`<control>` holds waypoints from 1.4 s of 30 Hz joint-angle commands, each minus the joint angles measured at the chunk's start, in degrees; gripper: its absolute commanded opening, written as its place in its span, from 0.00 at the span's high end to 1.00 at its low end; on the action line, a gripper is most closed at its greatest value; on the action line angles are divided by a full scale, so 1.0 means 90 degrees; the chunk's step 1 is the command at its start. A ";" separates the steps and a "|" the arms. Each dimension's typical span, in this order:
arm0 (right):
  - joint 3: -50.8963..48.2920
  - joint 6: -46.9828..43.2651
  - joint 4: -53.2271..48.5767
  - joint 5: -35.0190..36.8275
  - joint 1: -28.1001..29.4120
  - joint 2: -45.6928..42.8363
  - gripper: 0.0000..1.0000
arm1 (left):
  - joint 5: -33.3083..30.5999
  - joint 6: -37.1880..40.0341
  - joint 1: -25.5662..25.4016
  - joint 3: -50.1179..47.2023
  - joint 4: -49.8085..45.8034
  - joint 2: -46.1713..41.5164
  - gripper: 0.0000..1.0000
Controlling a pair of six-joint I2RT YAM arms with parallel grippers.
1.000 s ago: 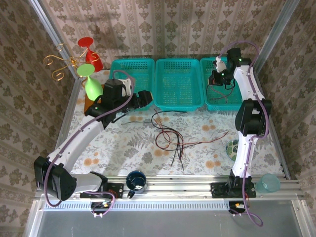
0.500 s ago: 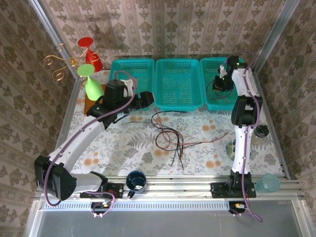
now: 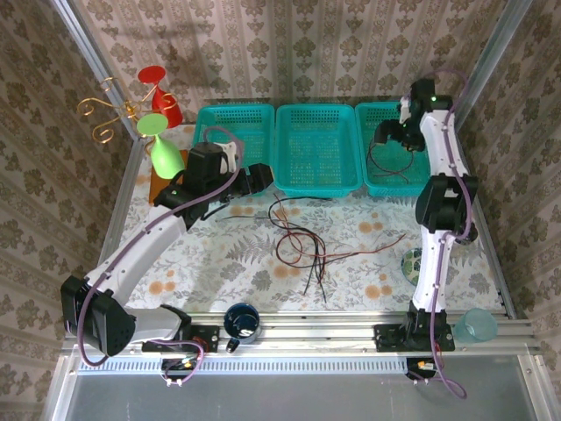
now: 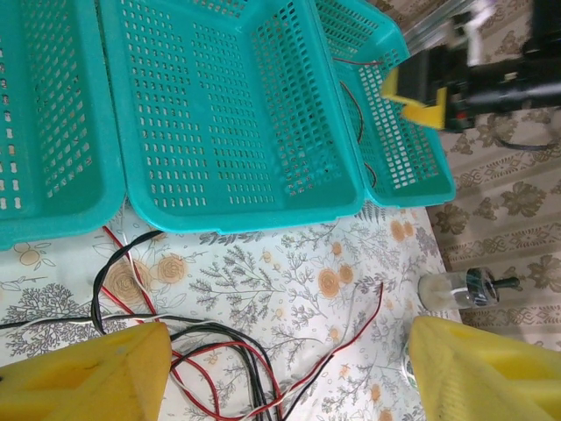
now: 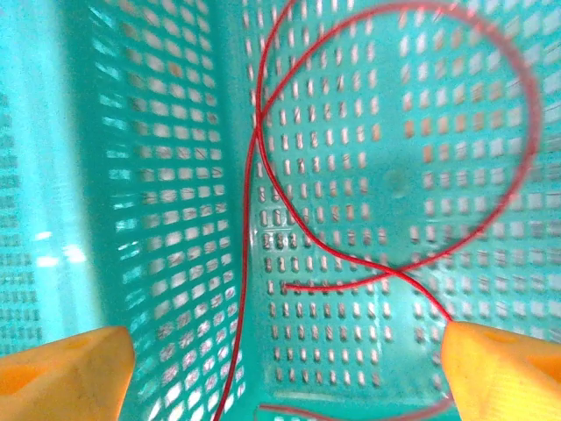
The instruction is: Untangle the cables
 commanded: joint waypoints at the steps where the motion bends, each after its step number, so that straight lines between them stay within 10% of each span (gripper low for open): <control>1: -0.0273 0.0583 -0.0403 0.0662 0.0011 -0.0831 0.08 | -0.0181 0.0272 -0.0130 0.0152 -0.0327 -0.0107 0.27; 11: -0.4935 0.1858 0.0853 0.1548 0.1222 -0.3839 0.12 | -0.0561 0.0981 -0.0426 -0.0277 -0.1027 -0.0246 0.27; 23: -0.8916 0.2903 0.3184 0.0237 0.2760 -0.6140 0.32 | -0.0663 0.1137 -0.0503 -0.0903 -0.1291 0.0106 0.33; 42: -0.8847 0.2816 0.3345 0.0145 0.3102 -0.6172 0.34 | -0.1072 -0.0308 -0.0361 -0.1544 0.1548 0.2213 0.53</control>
